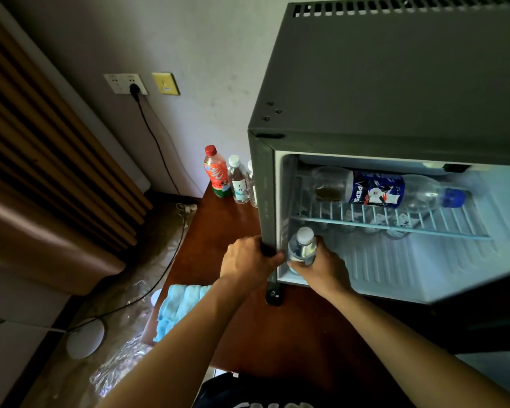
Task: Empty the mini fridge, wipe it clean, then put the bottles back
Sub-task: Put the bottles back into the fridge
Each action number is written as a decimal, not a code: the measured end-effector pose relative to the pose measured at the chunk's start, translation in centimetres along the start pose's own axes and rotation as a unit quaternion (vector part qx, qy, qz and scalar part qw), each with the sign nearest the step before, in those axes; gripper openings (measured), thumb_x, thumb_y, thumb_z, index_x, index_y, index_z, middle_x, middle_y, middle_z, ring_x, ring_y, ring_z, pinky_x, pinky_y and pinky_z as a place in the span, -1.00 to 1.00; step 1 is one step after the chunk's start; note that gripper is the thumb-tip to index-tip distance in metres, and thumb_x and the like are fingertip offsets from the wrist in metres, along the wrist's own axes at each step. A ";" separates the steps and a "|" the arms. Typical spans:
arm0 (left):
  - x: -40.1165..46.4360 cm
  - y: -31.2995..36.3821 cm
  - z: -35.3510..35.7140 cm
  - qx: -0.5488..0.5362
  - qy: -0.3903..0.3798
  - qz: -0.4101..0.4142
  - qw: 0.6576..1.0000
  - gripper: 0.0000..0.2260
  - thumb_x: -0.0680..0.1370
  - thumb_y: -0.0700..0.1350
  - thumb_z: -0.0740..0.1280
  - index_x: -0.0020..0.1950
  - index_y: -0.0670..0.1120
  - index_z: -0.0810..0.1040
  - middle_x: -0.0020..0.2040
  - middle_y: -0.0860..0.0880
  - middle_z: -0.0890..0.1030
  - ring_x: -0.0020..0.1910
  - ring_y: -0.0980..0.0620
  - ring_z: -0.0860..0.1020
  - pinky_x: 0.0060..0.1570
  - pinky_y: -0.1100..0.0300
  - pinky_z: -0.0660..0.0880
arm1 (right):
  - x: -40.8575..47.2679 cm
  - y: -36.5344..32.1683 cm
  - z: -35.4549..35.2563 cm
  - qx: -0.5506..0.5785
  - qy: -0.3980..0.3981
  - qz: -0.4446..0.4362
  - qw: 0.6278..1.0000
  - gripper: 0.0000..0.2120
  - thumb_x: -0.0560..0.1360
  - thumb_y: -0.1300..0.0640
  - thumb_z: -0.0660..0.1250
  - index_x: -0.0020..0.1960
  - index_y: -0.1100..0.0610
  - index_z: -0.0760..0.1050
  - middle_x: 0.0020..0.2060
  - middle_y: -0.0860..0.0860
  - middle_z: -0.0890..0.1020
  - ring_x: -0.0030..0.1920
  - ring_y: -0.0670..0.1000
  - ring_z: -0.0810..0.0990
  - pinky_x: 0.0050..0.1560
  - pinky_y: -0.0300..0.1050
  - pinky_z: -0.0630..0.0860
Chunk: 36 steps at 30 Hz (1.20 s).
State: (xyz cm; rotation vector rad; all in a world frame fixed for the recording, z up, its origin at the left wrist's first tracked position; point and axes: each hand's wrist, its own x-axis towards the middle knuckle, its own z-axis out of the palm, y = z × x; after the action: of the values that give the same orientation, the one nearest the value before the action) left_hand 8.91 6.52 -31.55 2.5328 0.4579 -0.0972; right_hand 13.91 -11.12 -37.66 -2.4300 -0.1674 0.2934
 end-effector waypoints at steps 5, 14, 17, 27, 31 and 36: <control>0.1 0.0 0.2 -0.010 0.003 0.001 1.000 -0.66 0.42 0.26 0.42 0.06 0.07 0.64 -0.05 0.07 0.70 -0.13 0.06 0.65 -0.17 0.09 0.63 | 1.0 -0.7 0.0 0.021 -0.025 0.037 0.999 -0.36 0.34 -0.19 0.51 0.29 -0.01 0.33 0.12 0.06 0.63 0.05 0.15 0.64 0.01 0.02 0.59; 0.0 0.1 0.3 -0.014 0.016 0.014 1.000 -0.64 0.41 0.23 0.42 0.07 0.04 0.63 -0.02 0.02 0.67 -0.09 -0.04 0.63 -0.20 0.11 0.54 | 3.4 -1.5 -0.5 0.051 -0.030 0.087 0.994 -0.41 0.41 -0.17 0.47 0.31 0.03 0.34 0.05 0.08 0.63 -0.02 0.16 0.65 -0.02 0.07 0.62; 0.1 0.0 0.4 -0.017 0.009 0.014 1.000 -0.62 0.40 0.24 0.42 0.09 0.04 0.63 0.00 0.03 0.67 -0.07 -0.04 0.64 -0.12 0.07 0.59 | 4.4 -1.7 -0.6 0.046 -0.033 0.094 0.994 -0.64 0.43 -0.17 0.44 0.03 0.04 0.46 0.01 0.09 0.64 0.01 0.16 0.64 0.02 0.08 0.59; 0.3 -0.6 0.4 -0.029 0.007 0.038 0.999 -0.61 0.42 0.25 0.40 0.12 0.05 0.61 0.01 0.03 0.65 -0.10 0.02 0.62 -0.20 0.16 0.57 | 6.0 -1.8 -0.9 0.068 -0.049 0.098 0.992 -0.71 0.46 -0.12 0.44 -0.05 0.10 0.57 -0.06 0.06 0.65 -0.02 0.09 0.61 -0.09 -0.14 0.43; 0.5 -0.8 0.4 -0.022 -0.001 0.048 0.999 -0.64 0.43 0.24 0.39 0.09 0.05 0.61 0.00 0.03 0.66 -0.10 0.00 0.64 -0.13 0.06 0.62 | 5.6 -1.9 -0.8 0.057 -0.054 0.113 0.991 -0.75 0.48 -0.06 0.42 0.05 0.08 0.54 0.06 0.10 0.64 0.04 0.13 0.60 0.01 -0.03 0.54; 0.7 -1.2 0.7 -0.016 0.002 0.067 0.998 -0.62 0.45 0.27 0.35 0.10 0.04 0.60 -0.01 0.03 0.67 -0.10 -0.01 0.64 -0.15 0.07 0.61 | 3.8 -1.6 -1.4 0.033 -0.097 0.126 0.987 -0.39 0.48 0.02 0.37 0.47 -0.12 0.21 0.13 0.10 0.61 -0.02 0.17 0.63 -0.15 -0.05 0.56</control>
State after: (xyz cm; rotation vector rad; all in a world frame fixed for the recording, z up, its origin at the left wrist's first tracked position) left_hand 9.12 7.29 -32.91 2.5238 0.2869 -0.0340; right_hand 17.86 -9.97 -36.20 -2.3550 0.0666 0.6393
